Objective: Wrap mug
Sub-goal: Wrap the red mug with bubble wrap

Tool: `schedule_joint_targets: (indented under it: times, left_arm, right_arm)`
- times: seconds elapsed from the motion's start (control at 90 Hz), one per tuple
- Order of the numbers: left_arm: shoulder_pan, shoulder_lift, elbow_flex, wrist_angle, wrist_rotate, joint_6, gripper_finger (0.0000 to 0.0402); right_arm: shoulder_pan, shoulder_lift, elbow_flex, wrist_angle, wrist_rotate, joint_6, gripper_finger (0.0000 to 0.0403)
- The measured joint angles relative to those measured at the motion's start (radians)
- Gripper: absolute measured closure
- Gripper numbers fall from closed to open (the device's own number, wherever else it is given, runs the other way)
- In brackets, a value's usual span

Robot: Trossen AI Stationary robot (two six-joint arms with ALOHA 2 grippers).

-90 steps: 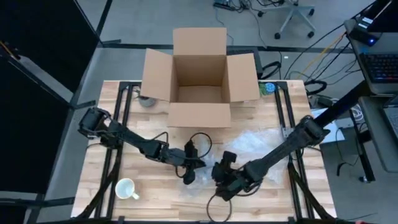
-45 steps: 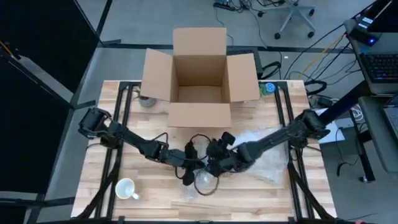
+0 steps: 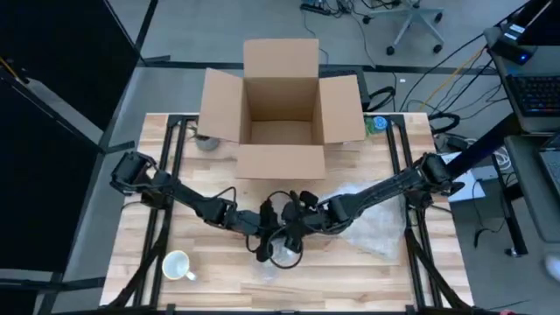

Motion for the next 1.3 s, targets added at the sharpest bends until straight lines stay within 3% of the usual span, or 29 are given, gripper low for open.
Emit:
schedule_joint_targets:
  times: [0.078,0.289,0.567,1.3]
  left_arm:
    - [0.0,0.0,0.0,0.0,0.0,0.0,0.0401]
    - [0.0,0.0,0.0,0.0,0.003,0.0,0.0401]
    - [-0.001,-0.004,-0.003,-0.019,0.003,0.001,0.0401]
    - [-0.009,-0.207,-0.003,-0.076,0.014,0.016,0.0401]
  right_arm:
    - [0.014,-0.009,0.0,-0.005,-0.003,-0.024,0.0393]
    - [0.063,-0.03,0.0,0.009,-0.004,-0.094,0.0401]
    - [0.068,0.042,0.006,0.029,-0.01,-0.107,0.0402]
    - [0.066,0.054,0.0,0.007,-0.031,-0.13,0.0403]
